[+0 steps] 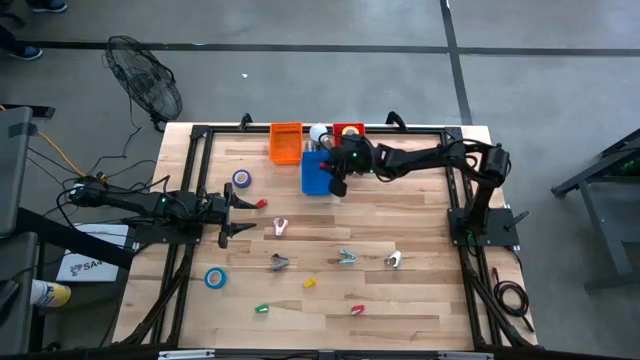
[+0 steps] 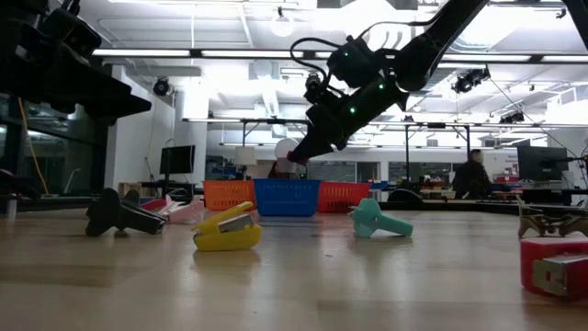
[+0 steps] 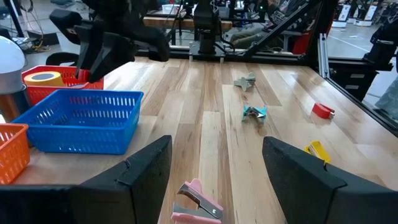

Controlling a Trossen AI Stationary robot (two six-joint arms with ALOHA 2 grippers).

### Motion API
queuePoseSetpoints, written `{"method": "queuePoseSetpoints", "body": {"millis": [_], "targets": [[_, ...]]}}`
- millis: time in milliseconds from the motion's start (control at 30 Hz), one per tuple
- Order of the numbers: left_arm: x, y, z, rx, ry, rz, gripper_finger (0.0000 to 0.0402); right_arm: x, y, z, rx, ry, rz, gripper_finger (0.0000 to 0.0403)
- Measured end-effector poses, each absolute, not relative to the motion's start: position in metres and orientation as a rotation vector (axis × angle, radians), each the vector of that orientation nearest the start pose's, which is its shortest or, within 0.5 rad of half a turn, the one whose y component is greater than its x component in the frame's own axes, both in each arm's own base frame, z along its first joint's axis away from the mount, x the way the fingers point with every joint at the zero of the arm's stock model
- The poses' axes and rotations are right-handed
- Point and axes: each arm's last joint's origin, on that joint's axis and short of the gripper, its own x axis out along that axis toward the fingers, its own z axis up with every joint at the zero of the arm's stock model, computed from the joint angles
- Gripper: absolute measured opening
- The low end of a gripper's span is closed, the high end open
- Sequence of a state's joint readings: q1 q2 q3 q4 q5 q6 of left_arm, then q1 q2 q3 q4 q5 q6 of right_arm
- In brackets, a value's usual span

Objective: Pick and place Stapler, Stapler remover, tape
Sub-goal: Put the top right red stapler into the blue basket

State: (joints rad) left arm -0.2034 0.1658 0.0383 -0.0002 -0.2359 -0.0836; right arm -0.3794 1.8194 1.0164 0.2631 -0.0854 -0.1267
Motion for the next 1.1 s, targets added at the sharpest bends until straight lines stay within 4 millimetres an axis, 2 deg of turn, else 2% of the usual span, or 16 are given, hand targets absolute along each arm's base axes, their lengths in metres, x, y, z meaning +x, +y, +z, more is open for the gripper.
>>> {"method": "queuePoseSetpoints", "body": {"millis": [267,767,1100], "targets": [[0.105,-0.015,0.163,-0.056,0.123,0.038,0.0246,0.354,-0.138,0.173,0.021,0.571,-0.272,0.0092],[0.105,-0.015,0.163,-0.056,0.123,0.038,0.0246,0.353,-0.135,0.17,0.092,0.592,-0.212,0.0096],[0.105,-0.015,0.163,-0.056,0.123,0.038,0.0246,0.355,-0.125,0.168,0.05,0.617,-0.169,0.0097]]}}
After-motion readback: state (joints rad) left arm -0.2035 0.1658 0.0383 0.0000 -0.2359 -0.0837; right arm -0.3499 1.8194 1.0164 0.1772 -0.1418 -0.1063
